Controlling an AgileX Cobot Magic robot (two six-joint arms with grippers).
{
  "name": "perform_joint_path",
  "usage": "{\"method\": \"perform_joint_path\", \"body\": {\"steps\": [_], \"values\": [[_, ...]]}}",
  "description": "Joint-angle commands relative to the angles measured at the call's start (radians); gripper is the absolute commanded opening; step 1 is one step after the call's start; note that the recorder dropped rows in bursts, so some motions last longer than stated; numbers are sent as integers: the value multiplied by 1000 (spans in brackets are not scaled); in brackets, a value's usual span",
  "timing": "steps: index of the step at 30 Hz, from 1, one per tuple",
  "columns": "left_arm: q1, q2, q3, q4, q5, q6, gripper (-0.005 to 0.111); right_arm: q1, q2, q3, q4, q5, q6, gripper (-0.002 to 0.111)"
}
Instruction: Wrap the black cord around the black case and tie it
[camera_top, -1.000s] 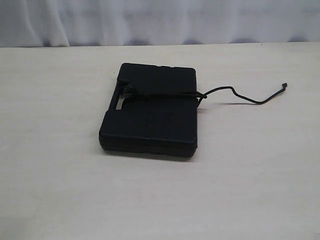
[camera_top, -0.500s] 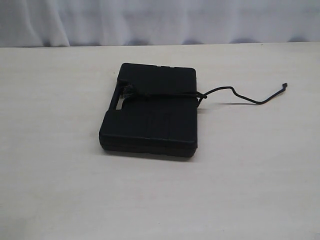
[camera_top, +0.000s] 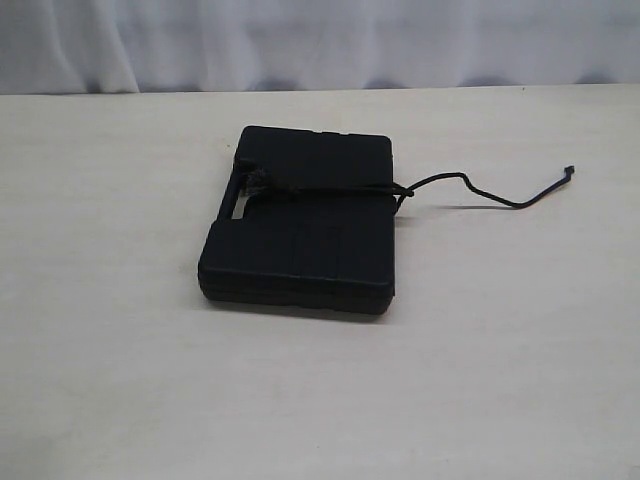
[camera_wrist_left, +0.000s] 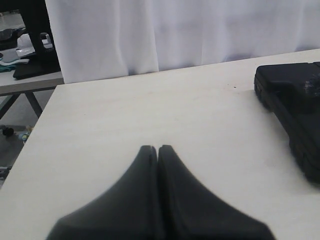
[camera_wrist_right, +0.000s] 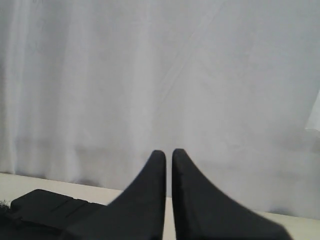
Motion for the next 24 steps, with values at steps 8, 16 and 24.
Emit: {"method": "perform_joint_path", "body": {"steps": [8,16,24], "values": [[1,-3,3,1,-6,-1,0,1,-33,13,20,344,-33,4],[1,-3,3,1,-6,-1,0,1,-33,13,20,509,29,4],[1,-3,3,1,-6,-1,0,1,-33,13,29,510,48,4]]}}
